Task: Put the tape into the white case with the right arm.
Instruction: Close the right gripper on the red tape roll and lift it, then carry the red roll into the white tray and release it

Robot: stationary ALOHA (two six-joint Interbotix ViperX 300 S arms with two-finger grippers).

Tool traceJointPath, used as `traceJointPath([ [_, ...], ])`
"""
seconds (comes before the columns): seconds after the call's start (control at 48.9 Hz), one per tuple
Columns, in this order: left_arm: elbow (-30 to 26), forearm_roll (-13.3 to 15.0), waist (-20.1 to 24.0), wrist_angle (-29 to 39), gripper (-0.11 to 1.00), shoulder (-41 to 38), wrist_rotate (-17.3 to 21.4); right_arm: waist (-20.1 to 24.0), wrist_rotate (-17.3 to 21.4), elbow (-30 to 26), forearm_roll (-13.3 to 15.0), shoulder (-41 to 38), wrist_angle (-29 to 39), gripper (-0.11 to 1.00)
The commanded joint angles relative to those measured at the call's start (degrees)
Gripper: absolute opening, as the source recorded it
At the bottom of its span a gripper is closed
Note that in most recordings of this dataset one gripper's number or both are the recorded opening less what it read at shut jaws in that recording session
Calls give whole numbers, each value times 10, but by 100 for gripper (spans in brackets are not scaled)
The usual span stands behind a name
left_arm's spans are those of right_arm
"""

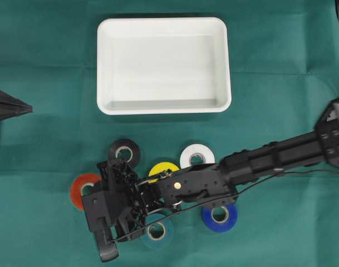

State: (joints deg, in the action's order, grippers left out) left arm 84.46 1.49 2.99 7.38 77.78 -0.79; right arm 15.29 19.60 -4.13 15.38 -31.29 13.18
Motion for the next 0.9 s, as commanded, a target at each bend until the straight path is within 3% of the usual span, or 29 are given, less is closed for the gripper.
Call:
traceJointPath([
  [0.0,-7,0,2,-5,1,-4,0,-2,2,-11,8,47,7,1],
  [0.389,-6,0,2,-5,1,-4,0,-22,19,-11,9,54,33,1],
  [0.88,-5,0,1,-6,1,-4,0,-106,37,-6,54,62,42,1],
])
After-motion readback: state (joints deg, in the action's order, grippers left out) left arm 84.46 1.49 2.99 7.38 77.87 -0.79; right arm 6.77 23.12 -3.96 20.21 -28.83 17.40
